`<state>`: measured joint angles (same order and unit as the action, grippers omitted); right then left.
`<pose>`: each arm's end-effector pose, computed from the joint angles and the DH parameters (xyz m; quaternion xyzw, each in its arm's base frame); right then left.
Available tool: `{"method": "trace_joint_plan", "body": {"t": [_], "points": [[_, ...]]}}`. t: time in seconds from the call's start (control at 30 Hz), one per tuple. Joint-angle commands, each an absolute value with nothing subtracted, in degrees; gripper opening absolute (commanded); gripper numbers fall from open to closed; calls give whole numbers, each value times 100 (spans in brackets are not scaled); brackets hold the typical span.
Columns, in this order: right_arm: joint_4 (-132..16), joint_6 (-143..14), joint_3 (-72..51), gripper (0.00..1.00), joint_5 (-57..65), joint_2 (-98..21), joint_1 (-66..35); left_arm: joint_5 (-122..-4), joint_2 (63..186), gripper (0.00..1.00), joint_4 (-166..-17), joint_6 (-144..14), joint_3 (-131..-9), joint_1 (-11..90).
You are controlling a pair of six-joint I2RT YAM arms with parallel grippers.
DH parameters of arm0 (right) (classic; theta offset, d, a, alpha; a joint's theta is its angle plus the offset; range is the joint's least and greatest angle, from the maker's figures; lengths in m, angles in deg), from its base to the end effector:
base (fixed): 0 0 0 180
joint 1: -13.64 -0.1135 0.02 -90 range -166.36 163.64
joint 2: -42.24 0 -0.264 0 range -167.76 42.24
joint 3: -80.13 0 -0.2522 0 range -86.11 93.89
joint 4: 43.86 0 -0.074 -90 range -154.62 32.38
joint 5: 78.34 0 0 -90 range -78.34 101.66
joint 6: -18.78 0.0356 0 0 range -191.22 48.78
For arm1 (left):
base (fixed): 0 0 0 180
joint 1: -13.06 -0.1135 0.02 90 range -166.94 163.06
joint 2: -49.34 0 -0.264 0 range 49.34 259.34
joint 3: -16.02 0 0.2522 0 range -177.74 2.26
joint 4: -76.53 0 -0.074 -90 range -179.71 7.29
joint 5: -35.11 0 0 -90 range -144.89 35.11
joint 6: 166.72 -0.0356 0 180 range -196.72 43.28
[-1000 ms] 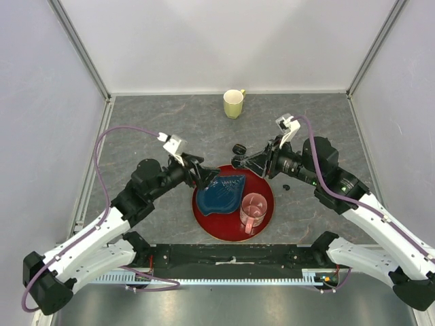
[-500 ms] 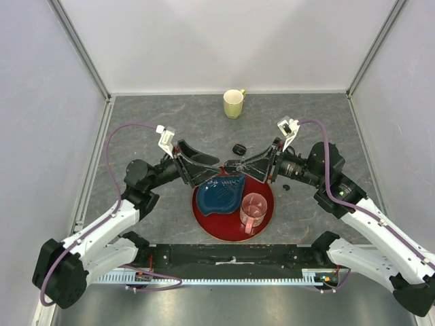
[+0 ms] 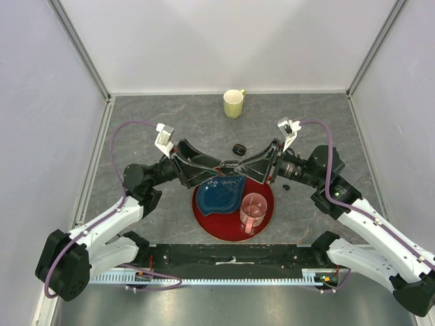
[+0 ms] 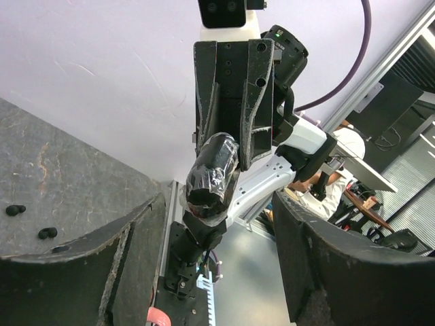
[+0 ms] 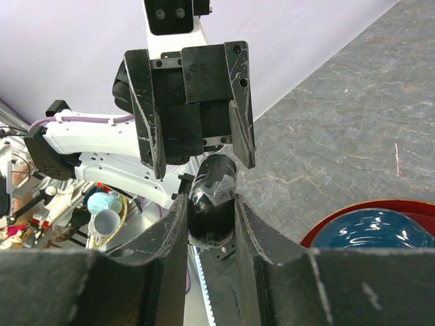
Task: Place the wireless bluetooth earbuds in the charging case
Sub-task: Pick up the charging case at the center of the board.
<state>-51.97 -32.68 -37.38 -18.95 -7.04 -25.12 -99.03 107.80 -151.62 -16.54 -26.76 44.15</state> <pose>0.1427 0.1378 0.3805 -0.1960 0.6506 0.5836 0.4445 0.1659 -0.1290 0.3238 0.2068 0.5144 -0.7072 0.4388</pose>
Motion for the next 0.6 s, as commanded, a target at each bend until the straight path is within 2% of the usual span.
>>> {"method": "trace_joint_plan", "body": {"t": [0.0, 0.1, 0.37, 0.57], "points": [[-4497, -2974, -3891, 0, -2060, -654, -2495, -9954, 10849, 68, -15484, -1511, -2728, 4461], [-4391, -2947, -3952, 0, -2069, -654, -2495, -9779, 10876, 64, -15388, -1616, -2754, 4549], [-4373, -2948, -3979, 0, -2051, -680, -2495, -9585, 11130, 64, -15317, -1872, -2956, 4953], [-4329, -2930, -4058, 1, -2034, -680, -2495, -9383, 11201, 58, -15273, -1977, -3018, 5112]]}}
